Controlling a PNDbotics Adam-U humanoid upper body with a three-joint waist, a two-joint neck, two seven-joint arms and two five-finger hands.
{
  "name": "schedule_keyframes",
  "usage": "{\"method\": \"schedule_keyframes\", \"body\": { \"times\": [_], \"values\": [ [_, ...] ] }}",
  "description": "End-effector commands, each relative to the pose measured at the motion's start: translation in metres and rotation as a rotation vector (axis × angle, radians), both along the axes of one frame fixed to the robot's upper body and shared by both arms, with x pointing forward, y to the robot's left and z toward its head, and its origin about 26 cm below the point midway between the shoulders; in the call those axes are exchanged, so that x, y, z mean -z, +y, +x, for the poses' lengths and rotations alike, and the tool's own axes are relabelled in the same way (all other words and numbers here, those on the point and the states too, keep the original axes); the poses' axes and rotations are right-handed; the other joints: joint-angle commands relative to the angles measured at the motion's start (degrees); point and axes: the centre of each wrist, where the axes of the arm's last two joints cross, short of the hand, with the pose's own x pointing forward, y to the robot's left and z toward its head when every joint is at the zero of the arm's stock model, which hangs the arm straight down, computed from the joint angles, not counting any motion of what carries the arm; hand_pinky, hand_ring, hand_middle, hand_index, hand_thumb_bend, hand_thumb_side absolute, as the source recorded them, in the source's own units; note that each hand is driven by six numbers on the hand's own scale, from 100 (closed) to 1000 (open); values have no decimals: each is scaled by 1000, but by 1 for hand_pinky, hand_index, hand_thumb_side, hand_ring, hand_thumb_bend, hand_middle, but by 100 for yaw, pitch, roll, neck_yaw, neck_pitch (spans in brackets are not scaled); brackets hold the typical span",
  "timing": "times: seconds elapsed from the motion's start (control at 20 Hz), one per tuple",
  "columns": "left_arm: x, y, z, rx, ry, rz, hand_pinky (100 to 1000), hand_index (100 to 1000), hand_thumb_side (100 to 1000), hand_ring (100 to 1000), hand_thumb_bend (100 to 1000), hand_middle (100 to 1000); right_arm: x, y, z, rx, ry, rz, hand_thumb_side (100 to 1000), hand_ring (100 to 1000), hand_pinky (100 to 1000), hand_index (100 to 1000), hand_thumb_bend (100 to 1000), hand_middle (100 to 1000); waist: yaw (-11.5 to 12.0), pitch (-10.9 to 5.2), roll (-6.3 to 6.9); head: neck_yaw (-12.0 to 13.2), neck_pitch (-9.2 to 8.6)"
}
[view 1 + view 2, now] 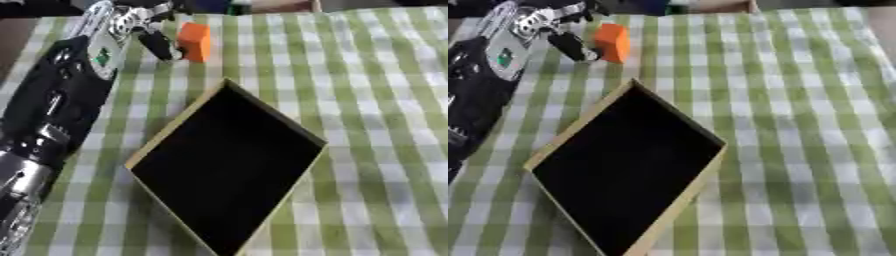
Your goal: Pick up objects on the table and place them in the box.
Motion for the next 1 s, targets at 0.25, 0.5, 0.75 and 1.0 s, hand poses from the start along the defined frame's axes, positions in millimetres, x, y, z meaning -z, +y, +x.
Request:
{"method": "schedule_keyframes", "body": {
  "times": [0.25, 0.5, 0.75, 1.0],
  "values": [
    [-21, 6, -7, 3, -38, 9, 853, 929, 100, 868, 331, 912, -11, -3, -4, 12, -37, -10, 1000, 596, 728, 772, 100, 638, -37, -93, 22, 86, -155],
    [-21, 8, -7, -10, -26, 20, 855, 933, 100, 870, 342, 910, -12, -3, -4, 16, -42, -3, 1000, 591, 725, 771, 100, 634, -92, -37, 57, 147, -244],
    [-19, 11, -5, -44, -6, 34, 855, 937, 100, 873, 349, 913, -13, -2, -4, 10, -44, 10, 1000, 586, 723, 770, 100, 629, -137, 36, 80, 194, -322],
    [-18, 11, -5, -44, -2, 34, 840, 925, 100, 856, 319, 881, -13, -2, -4, 12, -42, 15, 1000, 584, 722, 769, 100, 628, -158, 87, 82, 213, -345]
  ]
}}
